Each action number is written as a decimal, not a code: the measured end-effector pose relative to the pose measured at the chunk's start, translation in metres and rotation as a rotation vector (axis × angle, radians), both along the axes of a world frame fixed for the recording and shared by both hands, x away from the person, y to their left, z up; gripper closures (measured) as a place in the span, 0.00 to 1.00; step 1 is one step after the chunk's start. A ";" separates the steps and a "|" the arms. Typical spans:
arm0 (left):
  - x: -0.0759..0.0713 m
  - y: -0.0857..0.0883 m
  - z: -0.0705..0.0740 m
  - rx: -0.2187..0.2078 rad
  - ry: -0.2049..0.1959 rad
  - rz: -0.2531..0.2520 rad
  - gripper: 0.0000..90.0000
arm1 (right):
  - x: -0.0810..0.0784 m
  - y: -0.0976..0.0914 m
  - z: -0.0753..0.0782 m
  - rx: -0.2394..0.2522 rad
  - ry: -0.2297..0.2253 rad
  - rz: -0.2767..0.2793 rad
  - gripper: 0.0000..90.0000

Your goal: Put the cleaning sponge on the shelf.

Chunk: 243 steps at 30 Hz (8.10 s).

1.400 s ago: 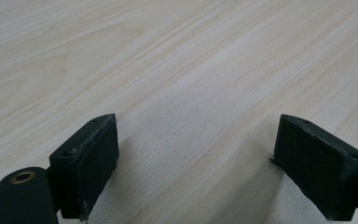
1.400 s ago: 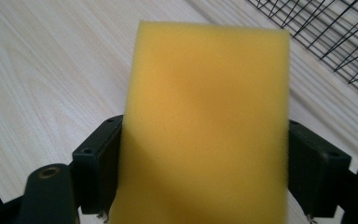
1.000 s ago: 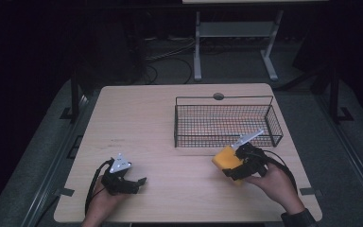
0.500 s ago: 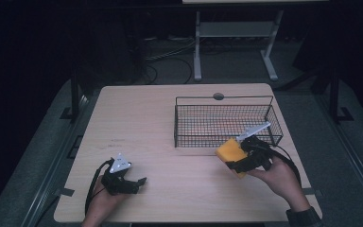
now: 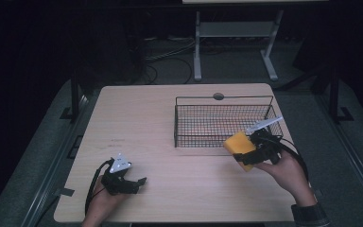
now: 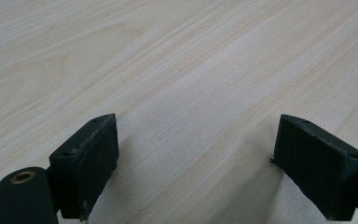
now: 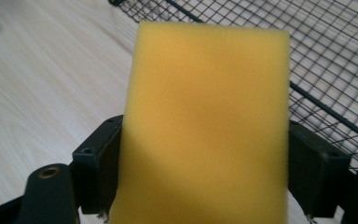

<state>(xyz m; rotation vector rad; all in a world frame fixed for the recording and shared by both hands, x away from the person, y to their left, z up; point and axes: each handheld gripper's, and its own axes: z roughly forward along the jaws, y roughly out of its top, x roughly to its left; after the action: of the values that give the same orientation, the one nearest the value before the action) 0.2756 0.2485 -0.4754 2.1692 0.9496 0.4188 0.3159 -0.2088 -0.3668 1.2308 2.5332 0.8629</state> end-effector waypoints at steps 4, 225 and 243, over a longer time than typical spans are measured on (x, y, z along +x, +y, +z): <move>0.000 0.000 0.000 -0.003 -0.001 0.002 0.15 | 0.005 -0.006 0.003 -0.001 -0.001 -0.023 0.24; 0.001 -0.001 0.000 0.001 0.000 0.005 0.14 | -0.031 -0.075 -0.081 0.047 -0.097 -0.157 0.13; 0.000 -0.001 0.000 0.001 0.001 0.006 0.15 | -0.036 -0.083 -0.109 0.036 -0.108 -0.186 0.11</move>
<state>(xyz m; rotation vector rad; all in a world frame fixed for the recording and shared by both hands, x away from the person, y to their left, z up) 0.2759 0.2471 -0.4754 2.1684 0.9574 0.4211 0.2803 -0.2916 -0.4755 1.3667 2.2866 0.9085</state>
